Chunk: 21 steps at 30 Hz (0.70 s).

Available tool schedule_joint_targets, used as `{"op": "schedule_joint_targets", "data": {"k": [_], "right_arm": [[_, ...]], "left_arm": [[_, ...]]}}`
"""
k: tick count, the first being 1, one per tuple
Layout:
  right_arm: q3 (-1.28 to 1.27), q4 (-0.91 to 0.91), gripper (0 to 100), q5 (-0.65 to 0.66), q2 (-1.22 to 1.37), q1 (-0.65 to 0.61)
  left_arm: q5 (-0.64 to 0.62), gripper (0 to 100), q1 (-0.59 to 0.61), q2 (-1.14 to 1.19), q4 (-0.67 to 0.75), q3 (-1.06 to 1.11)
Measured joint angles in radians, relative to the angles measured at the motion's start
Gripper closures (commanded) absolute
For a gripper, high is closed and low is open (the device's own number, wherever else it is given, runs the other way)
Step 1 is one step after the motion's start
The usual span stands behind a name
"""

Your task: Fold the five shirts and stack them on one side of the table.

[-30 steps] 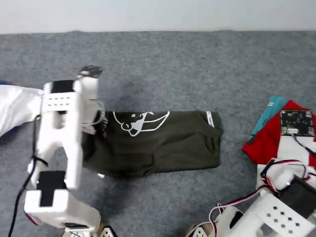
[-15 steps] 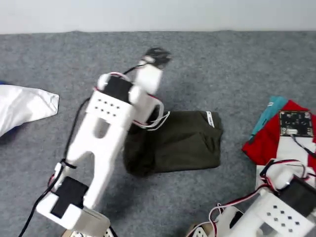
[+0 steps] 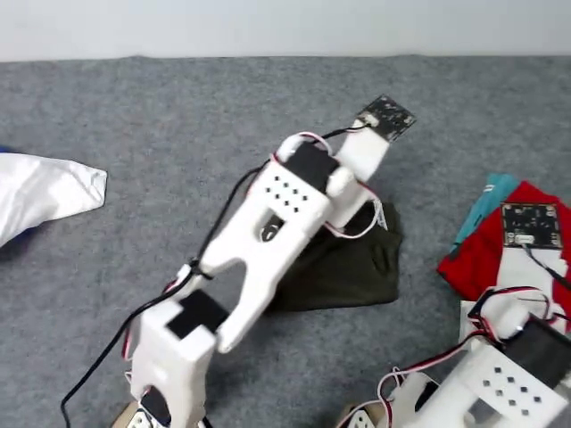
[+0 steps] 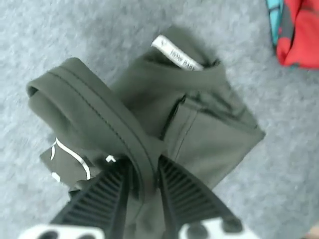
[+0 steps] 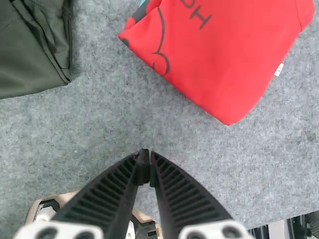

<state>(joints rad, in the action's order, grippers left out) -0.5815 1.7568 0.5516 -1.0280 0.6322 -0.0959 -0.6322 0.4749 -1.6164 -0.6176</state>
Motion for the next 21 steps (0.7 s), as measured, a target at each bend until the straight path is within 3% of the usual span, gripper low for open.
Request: {"op": "schedule_joint_targets", "data": {"k": [3,10,18,21], "right_arm": [[0.000,0.000,98.7,0.000,0.000,0.000],[-0.029,0.000,98.7,0.000,0.000,0.000],[-0.041,0.000,98.7,0.000,0.000,0.000],[-0.041,0.000,98.7,0.000,0.000,0.000]], "left_arm": [[-0.014,98,-0.018,0.089,0.000,-0.106],[-0.017,80,-0.064,0.209,0.000,-0.273],[-0.017,80,-0.051,0.213,-0.064,-0.393],[0.000,89,-0.018,0.213,-0.106,-0.427]]}}
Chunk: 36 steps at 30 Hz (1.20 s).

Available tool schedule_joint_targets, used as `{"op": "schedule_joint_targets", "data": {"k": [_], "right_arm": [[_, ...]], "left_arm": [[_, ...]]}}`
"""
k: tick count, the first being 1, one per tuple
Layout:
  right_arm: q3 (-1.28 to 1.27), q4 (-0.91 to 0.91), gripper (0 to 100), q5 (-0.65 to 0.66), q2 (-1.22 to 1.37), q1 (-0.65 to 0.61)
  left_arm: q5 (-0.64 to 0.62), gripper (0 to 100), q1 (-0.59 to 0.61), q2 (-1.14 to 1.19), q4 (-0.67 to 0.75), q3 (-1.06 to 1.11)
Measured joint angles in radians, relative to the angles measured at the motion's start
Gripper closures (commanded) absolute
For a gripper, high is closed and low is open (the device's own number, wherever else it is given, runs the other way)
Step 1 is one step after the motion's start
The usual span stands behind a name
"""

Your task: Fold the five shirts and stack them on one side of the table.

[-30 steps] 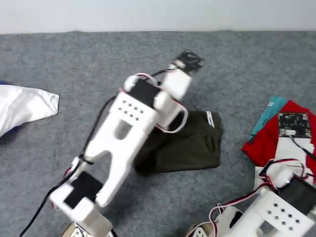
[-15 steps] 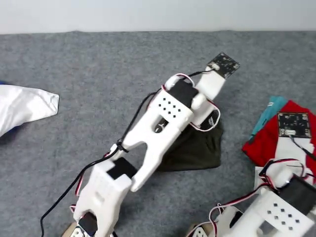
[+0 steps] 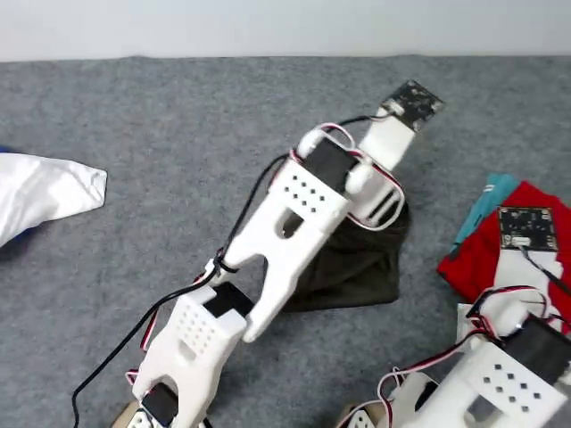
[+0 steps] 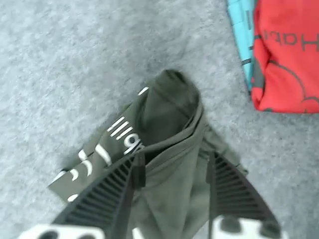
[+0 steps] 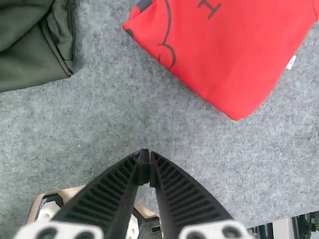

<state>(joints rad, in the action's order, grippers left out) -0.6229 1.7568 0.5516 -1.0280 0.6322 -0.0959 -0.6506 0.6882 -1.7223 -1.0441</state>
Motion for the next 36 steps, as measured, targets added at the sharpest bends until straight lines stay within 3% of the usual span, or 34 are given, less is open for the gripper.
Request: {"op": "schedule_joint_targets", "data": {"k": [3,11,18,25,36], "right_arm": [[0.000,0.000,98.7,0.000,0.000,0.000],[0.000,0.000,98.7,0.000,0.000,0.000],[0.000,0.000,98.7,0.000,0.000,0.000],[0.000,0.000,98.7,0.000,0.000,0.000],[0.000,0.000,98.7,0.000,0.000,0.000]], "left_arm": [[0.025,100,0.046,0.000,-0.006,-0.002],[0.049,100,0.176,0.000,-0.006,0.143],[0.087,100,0.178,0.000,-0.006,0.391],[0.121,100,0.095,0.000,-0.002,0.511],[0.121,100,-0.147,0.000,-0.003,0.519]]}}
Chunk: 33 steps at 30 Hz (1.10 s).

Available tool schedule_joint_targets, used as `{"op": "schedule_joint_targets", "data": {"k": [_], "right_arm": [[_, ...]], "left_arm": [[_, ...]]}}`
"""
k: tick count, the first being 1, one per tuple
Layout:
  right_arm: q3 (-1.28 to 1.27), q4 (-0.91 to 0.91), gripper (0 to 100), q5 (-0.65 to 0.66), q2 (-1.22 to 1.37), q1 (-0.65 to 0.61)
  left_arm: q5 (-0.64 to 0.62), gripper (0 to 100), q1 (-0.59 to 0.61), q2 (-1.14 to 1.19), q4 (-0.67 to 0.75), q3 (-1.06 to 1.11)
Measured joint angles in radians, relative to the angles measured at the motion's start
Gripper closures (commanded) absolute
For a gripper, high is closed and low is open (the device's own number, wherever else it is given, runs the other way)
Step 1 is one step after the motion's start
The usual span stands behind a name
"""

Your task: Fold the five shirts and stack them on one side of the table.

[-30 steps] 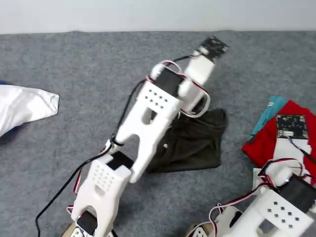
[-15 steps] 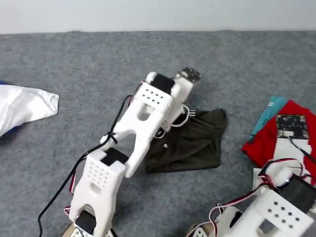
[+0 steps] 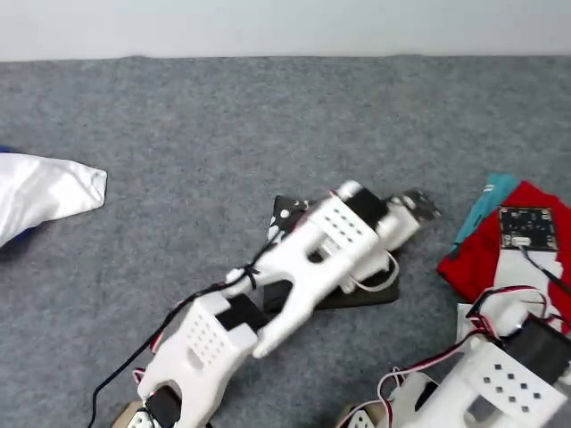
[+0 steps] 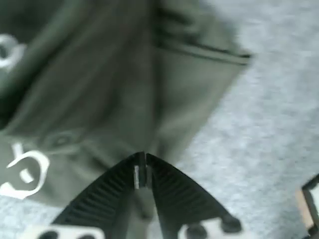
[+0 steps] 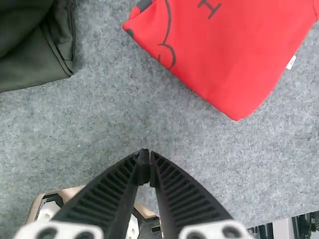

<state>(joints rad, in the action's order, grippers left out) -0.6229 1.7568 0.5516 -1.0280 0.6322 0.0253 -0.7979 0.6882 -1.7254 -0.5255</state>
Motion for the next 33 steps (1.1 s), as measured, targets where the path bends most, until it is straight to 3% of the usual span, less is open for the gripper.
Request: {"op": "schedule_joint_targets", "data": {"k": [7,16,20,33], "right_arm": [[0.000,0.000,98.7,0.000,0.000,0.092],[0.000,0.000,98.7,0.028,0.000,0.121],[0.000,0.000,98.7,0.028,0.000,0.121],[0.000,0.000,98.7,0.028,0.000,0.121]], "left_arm": [[0.000,100,0.026,-0.020,0.000,0.002],[0.000,100,0.218,-0.146,0.005,0.002],[-0.002,100,0.295,-0.133,0.084,0.006],[0.000,100,0.232,0.132,0.115,-0.123]]}}
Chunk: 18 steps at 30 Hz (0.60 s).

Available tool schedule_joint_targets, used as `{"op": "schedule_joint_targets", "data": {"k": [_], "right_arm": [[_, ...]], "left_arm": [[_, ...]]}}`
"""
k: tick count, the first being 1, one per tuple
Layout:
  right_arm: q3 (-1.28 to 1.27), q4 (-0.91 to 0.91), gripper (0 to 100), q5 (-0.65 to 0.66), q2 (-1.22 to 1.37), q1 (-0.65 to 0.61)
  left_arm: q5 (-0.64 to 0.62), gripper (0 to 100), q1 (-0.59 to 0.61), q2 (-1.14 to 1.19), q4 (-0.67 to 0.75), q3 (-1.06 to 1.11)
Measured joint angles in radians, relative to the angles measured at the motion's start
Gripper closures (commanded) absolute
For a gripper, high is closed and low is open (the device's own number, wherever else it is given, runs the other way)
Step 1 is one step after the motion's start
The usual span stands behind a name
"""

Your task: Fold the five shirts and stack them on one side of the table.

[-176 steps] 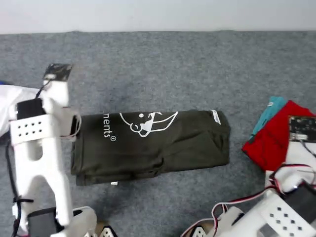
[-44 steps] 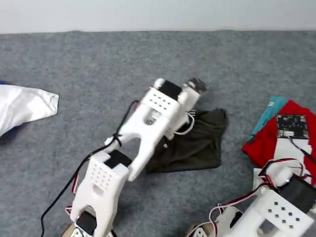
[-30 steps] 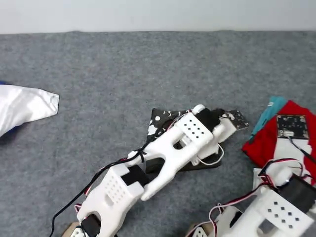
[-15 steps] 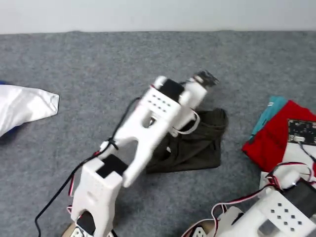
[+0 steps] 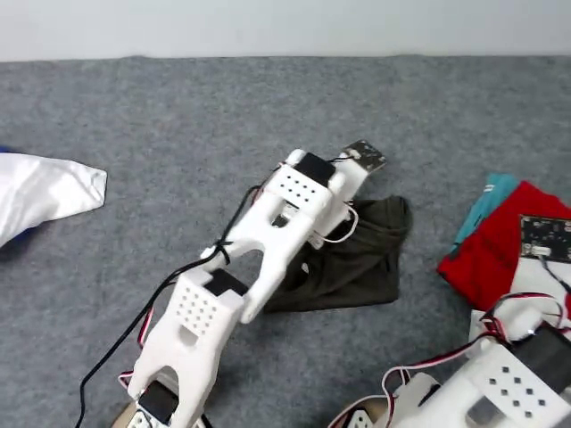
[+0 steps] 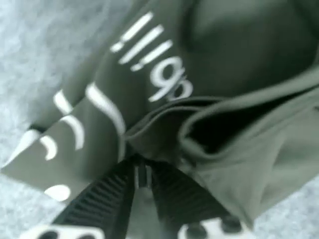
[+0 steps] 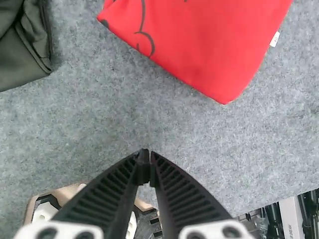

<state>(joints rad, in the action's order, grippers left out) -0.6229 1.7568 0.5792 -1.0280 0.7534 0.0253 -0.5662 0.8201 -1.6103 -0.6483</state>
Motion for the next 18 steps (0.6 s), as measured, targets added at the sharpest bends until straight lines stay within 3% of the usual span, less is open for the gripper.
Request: {"op": "schedule_joint_targets", "data": {"k": [9,18], "right_arm": [[0.000,0.000,98.7,0.000,0.000,0.000],[0.000,0.000,98.7,0.000,0.000,0.000]], "left_arm": [[0.000,100,-0.130,0.012,-0.107,-0.132],[-0.025,100,-0.262,0.012,-0.114,-0.133]]}}
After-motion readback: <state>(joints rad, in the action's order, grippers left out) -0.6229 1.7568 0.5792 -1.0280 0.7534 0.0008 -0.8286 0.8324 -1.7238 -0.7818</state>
